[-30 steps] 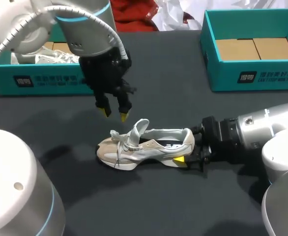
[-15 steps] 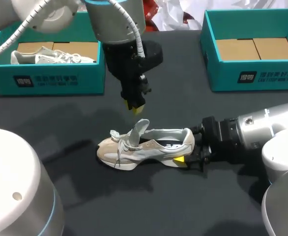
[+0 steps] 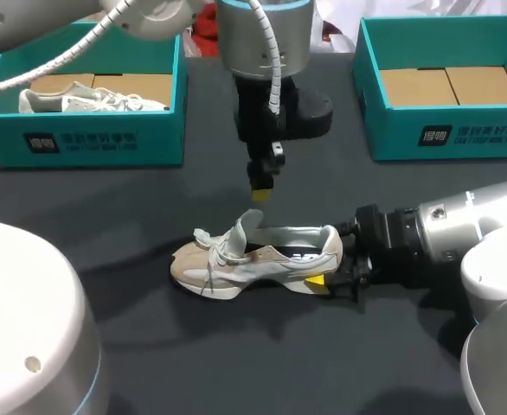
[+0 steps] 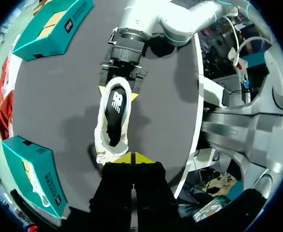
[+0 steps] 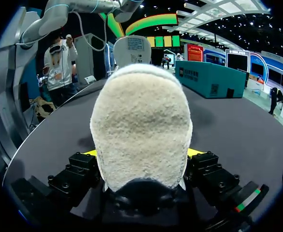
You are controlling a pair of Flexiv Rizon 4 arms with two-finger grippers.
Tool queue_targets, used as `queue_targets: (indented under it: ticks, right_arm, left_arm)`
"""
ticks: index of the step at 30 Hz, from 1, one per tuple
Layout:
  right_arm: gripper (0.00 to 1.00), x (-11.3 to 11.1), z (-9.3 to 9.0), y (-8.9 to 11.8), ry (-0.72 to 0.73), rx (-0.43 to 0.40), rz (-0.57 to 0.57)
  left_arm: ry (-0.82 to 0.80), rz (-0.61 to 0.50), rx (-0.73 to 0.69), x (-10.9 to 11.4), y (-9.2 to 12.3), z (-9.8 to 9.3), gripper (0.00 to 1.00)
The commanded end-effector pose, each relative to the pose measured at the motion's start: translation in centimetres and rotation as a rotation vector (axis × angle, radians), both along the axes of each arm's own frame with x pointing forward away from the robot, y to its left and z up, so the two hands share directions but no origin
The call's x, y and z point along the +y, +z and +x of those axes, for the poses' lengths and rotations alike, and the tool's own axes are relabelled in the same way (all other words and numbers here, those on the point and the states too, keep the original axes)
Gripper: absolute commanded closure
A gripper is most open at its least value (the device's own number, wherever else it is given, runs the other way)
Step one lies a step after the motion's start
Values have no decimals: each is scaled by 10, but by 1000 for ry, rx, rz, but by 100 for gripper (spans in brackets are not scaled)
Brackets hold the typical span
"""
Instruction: Take the shoe out of the shoebox, open the shoe tongue, remove and reinsert the insole, then place the shoe into the shoebox
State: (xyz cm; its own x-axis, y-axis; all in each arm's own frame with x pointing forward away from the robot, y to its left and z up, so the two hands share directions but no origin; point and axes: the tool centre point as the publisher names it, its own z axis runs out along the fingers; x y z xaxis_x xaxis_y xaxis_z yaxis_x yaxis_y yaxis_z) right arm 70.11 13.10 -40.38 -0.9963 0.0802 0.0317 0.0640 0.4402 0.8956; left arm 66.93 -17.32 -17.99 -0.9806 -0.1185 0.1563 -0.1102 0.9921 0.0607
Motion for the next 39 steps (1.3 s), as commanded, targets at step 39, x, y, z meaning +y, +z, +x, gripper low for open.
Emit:
queue_targets:
  ticks: [39]
  right_arm:
    - [100, 0, -1, 0, -1, 0, -3]
  left_arm:
    - [-197, -189, -120, -42, -98, -2, 100]
